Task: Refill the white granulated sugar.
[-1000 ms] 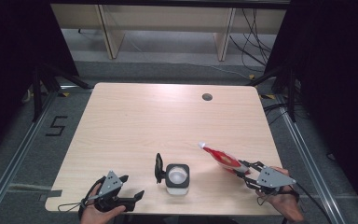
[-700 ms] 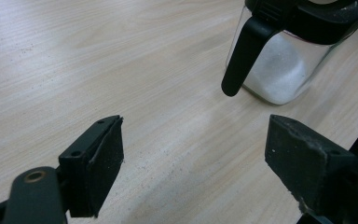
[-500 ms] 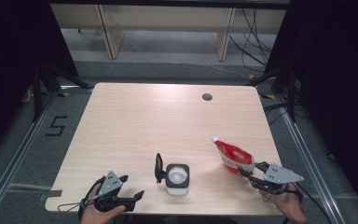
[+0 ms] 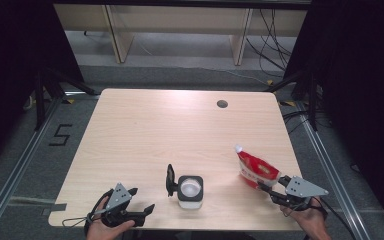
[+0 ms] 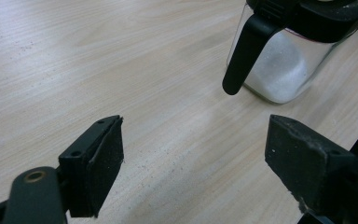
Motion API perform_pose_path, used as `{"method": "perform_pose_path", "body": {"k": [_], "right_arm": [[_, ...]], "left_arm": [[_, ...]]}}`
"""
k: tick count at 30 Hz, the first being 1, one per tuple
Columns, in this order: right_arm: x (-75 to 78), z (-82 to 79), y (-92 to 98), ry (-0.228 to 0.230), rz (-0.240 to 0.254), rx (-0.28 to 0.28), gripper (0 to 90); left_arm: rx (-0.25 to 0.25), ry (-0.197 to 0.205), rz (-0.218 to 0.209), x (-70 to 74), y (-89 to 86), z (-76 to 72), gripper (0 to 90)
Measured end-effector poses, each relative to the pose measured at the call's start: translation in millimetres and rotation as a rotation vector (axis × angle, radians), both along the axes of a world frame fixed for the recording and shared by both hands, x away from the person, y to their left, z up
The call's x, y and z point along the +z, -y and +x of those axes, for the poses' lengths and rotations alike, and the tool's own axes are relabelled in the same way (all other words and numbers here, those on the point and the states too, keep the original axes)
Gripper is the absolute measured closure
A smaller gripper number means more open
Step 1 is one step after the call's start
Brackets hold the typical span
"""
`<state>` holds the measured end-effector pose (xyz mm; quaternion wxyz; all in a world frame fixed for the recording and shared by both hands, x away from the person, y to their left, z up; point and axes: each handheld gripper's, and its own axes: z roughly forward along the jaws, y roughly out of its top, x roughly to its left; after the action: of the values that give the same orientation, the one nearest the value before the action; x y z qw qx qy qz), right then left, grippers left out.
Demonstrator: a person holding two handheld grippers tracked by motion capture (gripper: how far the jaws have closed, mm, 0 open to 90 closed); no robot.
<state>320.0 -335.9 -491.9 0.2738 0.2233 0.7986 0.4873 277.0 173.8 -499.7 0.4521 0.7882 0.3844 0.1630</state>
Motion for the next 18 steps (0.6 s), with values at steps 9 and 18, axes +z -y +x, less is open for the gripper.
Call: {"method": "perform_pose_path", "body": {"k": [9, 18], "right_arm": [[-0.2, -3.1, 3.9, -0.032, 0.015, -0.019, 61.7], [1.0, -4.0, 6.9, -0.063, 0.040, -0.037, 54.4]], "left_arm": [[0.000, 0.002, -0.013, -0.9, 0.5, 0.5, 18.8], [-0.004, 0.000, 0.013, 0.0, -0.2, 0.0, 18.8]]}}
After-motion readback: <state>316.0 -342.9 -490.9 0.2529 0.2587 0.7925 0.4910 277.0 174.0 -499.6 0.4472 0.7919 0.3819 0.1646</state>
